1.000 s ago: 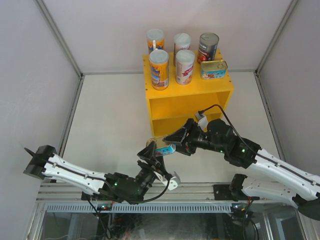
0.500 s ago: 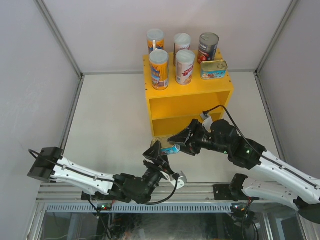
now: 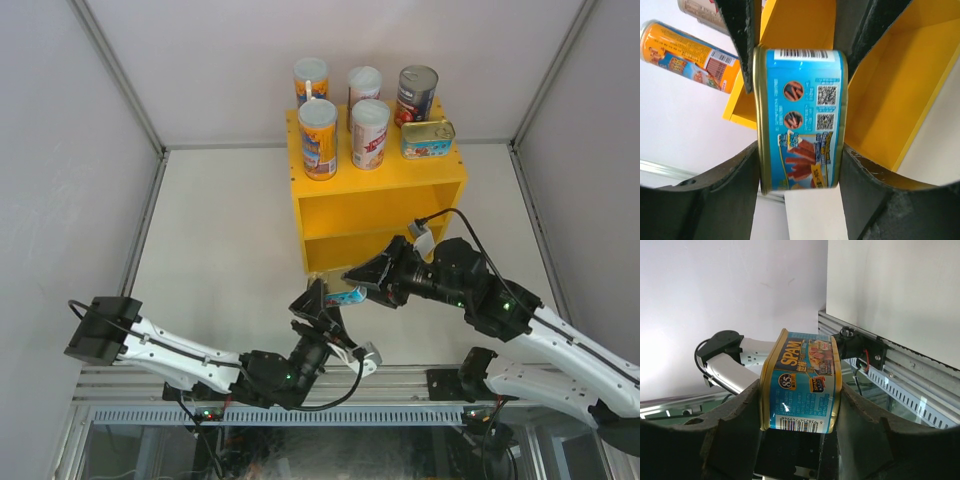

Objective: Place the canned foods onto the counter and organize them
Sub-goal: Place the canned food on the counter.

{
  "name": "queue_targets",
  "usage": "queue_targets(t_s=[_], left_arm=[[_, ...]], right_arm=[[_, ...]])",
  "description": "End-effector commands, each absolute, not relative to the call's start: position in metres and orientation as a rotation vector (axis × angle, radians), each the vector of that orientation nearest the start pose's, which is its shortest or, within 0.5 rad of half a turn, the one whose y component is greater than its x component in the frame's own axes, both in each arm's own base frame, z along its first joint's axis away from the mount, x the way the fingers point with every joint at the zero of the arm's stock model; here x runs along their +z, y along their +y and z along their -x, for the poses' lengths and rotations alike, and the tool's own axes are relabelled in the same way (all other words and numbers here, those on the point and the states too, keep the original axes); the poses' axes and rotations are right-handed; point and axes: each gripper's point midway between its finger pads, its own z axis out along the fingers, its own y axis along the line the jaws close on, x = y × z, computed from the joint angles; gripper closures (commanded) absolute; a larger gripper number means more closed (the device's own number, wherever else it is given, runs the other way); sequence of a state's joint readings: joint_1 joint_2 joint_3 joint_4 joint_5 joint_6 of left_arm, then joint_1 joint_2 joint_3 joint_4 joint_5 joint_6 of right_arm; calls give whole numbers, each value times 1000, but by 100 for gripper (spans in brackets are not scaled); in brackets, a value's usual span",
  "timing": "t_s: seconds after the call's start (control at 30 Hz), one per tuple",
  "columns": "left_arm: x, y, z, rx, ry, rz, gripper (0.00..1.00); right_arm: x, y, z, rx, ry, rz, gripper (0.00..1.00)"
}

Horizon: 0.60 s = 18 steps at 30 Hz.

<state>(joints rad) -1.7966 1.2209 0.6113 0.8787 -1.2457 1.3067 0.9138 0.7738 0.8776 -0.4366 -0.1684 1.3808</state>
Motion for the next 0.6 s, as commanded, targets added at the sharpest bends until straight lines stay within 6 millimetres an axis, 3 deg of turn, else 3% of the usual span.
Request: queue_targets(t_s=[0.0,0.27,0.57], left_arm=[[300,-269,-124,404,1132,-953,34],[302,-261,-126,395,1138,-941,27],[299,-252,-124,383,1151,-934,25]], right_arm=[[346,269,-135,1672,2071,-385,100],[358,271,-139,1719,2022,-391,100],[371,265,-147,1741,1961,-406,100]])
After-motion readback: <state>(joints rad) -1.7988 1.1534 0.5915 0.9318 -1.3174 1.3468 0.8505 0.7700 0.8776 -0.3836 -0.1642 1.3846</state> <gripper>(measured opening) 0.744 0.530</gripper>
